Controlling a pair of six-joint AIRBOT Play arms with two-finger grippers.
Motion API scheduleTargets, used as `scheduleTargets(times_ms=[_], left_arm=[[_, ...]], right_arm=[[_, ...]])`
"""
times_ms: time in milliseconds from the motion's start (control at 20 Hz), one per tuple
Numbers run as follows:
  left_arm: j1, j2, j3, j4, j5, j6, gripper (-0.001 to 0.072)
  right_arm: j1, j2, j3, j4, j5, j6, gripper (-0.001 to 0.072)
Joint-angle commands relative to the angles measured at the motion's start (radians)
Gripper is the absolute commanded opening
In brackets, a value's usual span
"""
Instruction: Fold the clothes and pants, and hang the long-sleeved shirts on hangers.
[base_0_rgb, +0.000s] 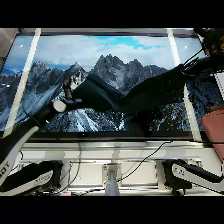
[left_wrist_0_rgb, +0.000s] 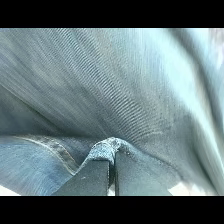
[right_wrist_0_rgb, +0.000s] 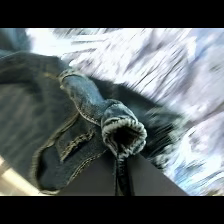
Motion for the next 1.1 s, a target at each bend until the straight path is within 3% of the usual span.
scheduleTargets(times_ms=[0, 200, 450, 700, 850, 1050], left_arm=[[0.237, 0.038, 0.201, 0.320, -0.118, -0.038, 0.0023], [0.463, 0.046, 0.422, 0.428, -0.169, -0.056, 0.0023], [0.508, 0.045, 0.540, 0.695, -0.169, -0.056, 0.0023], [0.508, 0.046, 0.544, 0.796, -0.131, -0.056, 0.0024], [0.508, 0.045, 0.544, 0.846, -0.139, -0.056, 0.0024], [0.519, 0.043, 0.543, 0.927, -0.224, -0.057, 0.0024]], right_arm=[[-0.001, 0.003, 0.021, -0.010, -0.192, 0.000, 0.0067], [-0.001, 0.002, 0.023, -0.014, -0.393, 0.000, 0.0067], [-0.001, 0.002, 0.023, -0.024, -0.497, 0.017, 0.0067], [-0.001, 0.002, 0.023, -0.077, -0.512, 0.167, 0.0067], [-0.001, -0.001, 0.021, -0.202, -0.506, 0.306, 0.0067], [-0.001, -0.037, 0.021, -0.418, -0.326, 0.496, 0.0067]])
